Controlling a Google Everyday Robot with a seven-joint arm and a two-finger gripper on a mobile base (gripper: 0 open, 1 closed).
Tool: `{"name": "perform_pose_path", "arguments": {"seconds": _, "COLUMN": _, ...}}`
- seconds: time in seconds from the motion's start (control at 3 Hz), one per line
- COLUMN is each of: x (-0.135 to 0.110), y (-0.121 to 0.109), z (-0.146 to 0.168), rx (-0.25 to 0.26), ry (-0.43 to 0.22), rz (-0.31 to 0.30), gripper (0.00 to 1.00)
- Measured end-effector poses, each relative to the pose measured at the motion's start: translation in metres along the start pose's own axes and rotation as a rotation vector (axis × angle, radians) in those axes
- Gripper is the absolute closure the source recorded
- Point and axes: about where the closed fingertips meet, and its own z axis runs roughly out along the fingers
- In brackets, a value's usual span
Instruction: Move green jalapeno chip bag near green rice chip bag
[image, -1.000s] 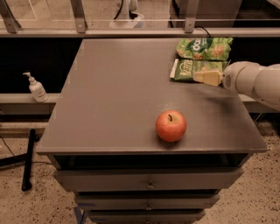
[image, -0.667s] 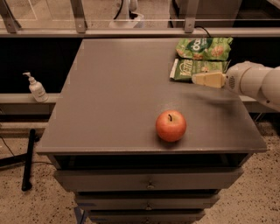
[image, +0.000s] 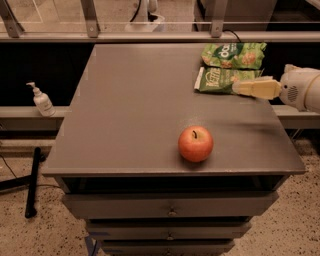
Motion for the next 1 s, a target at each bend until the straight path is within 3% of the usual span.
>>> {"name": "perform_pose_path", "arguments": {"seconds": 0.33, "x": -0.026, "y": 0.005, "z": -0.053, "rx": -0.115, "ry": -0.124, "rz": -0.047, "gripper": 0.00}}
{"name": "perform_pose_path", "arguments": {"seconds": 0.67, "x": -0.039, "y": 0.008, "z": -0.100, "rx": -0.212, "ry": -0.187, "rz": -0.104, "gripper": 0.00}}
{"name": "perform_pose_path", "arguments": {"seconds": 1.0, "x": -0.036, "y": 0.030, "z": -0.107, "rx": -0.300, "ry": -0.170, "rz": -0.120, "gripper": 0.00}}
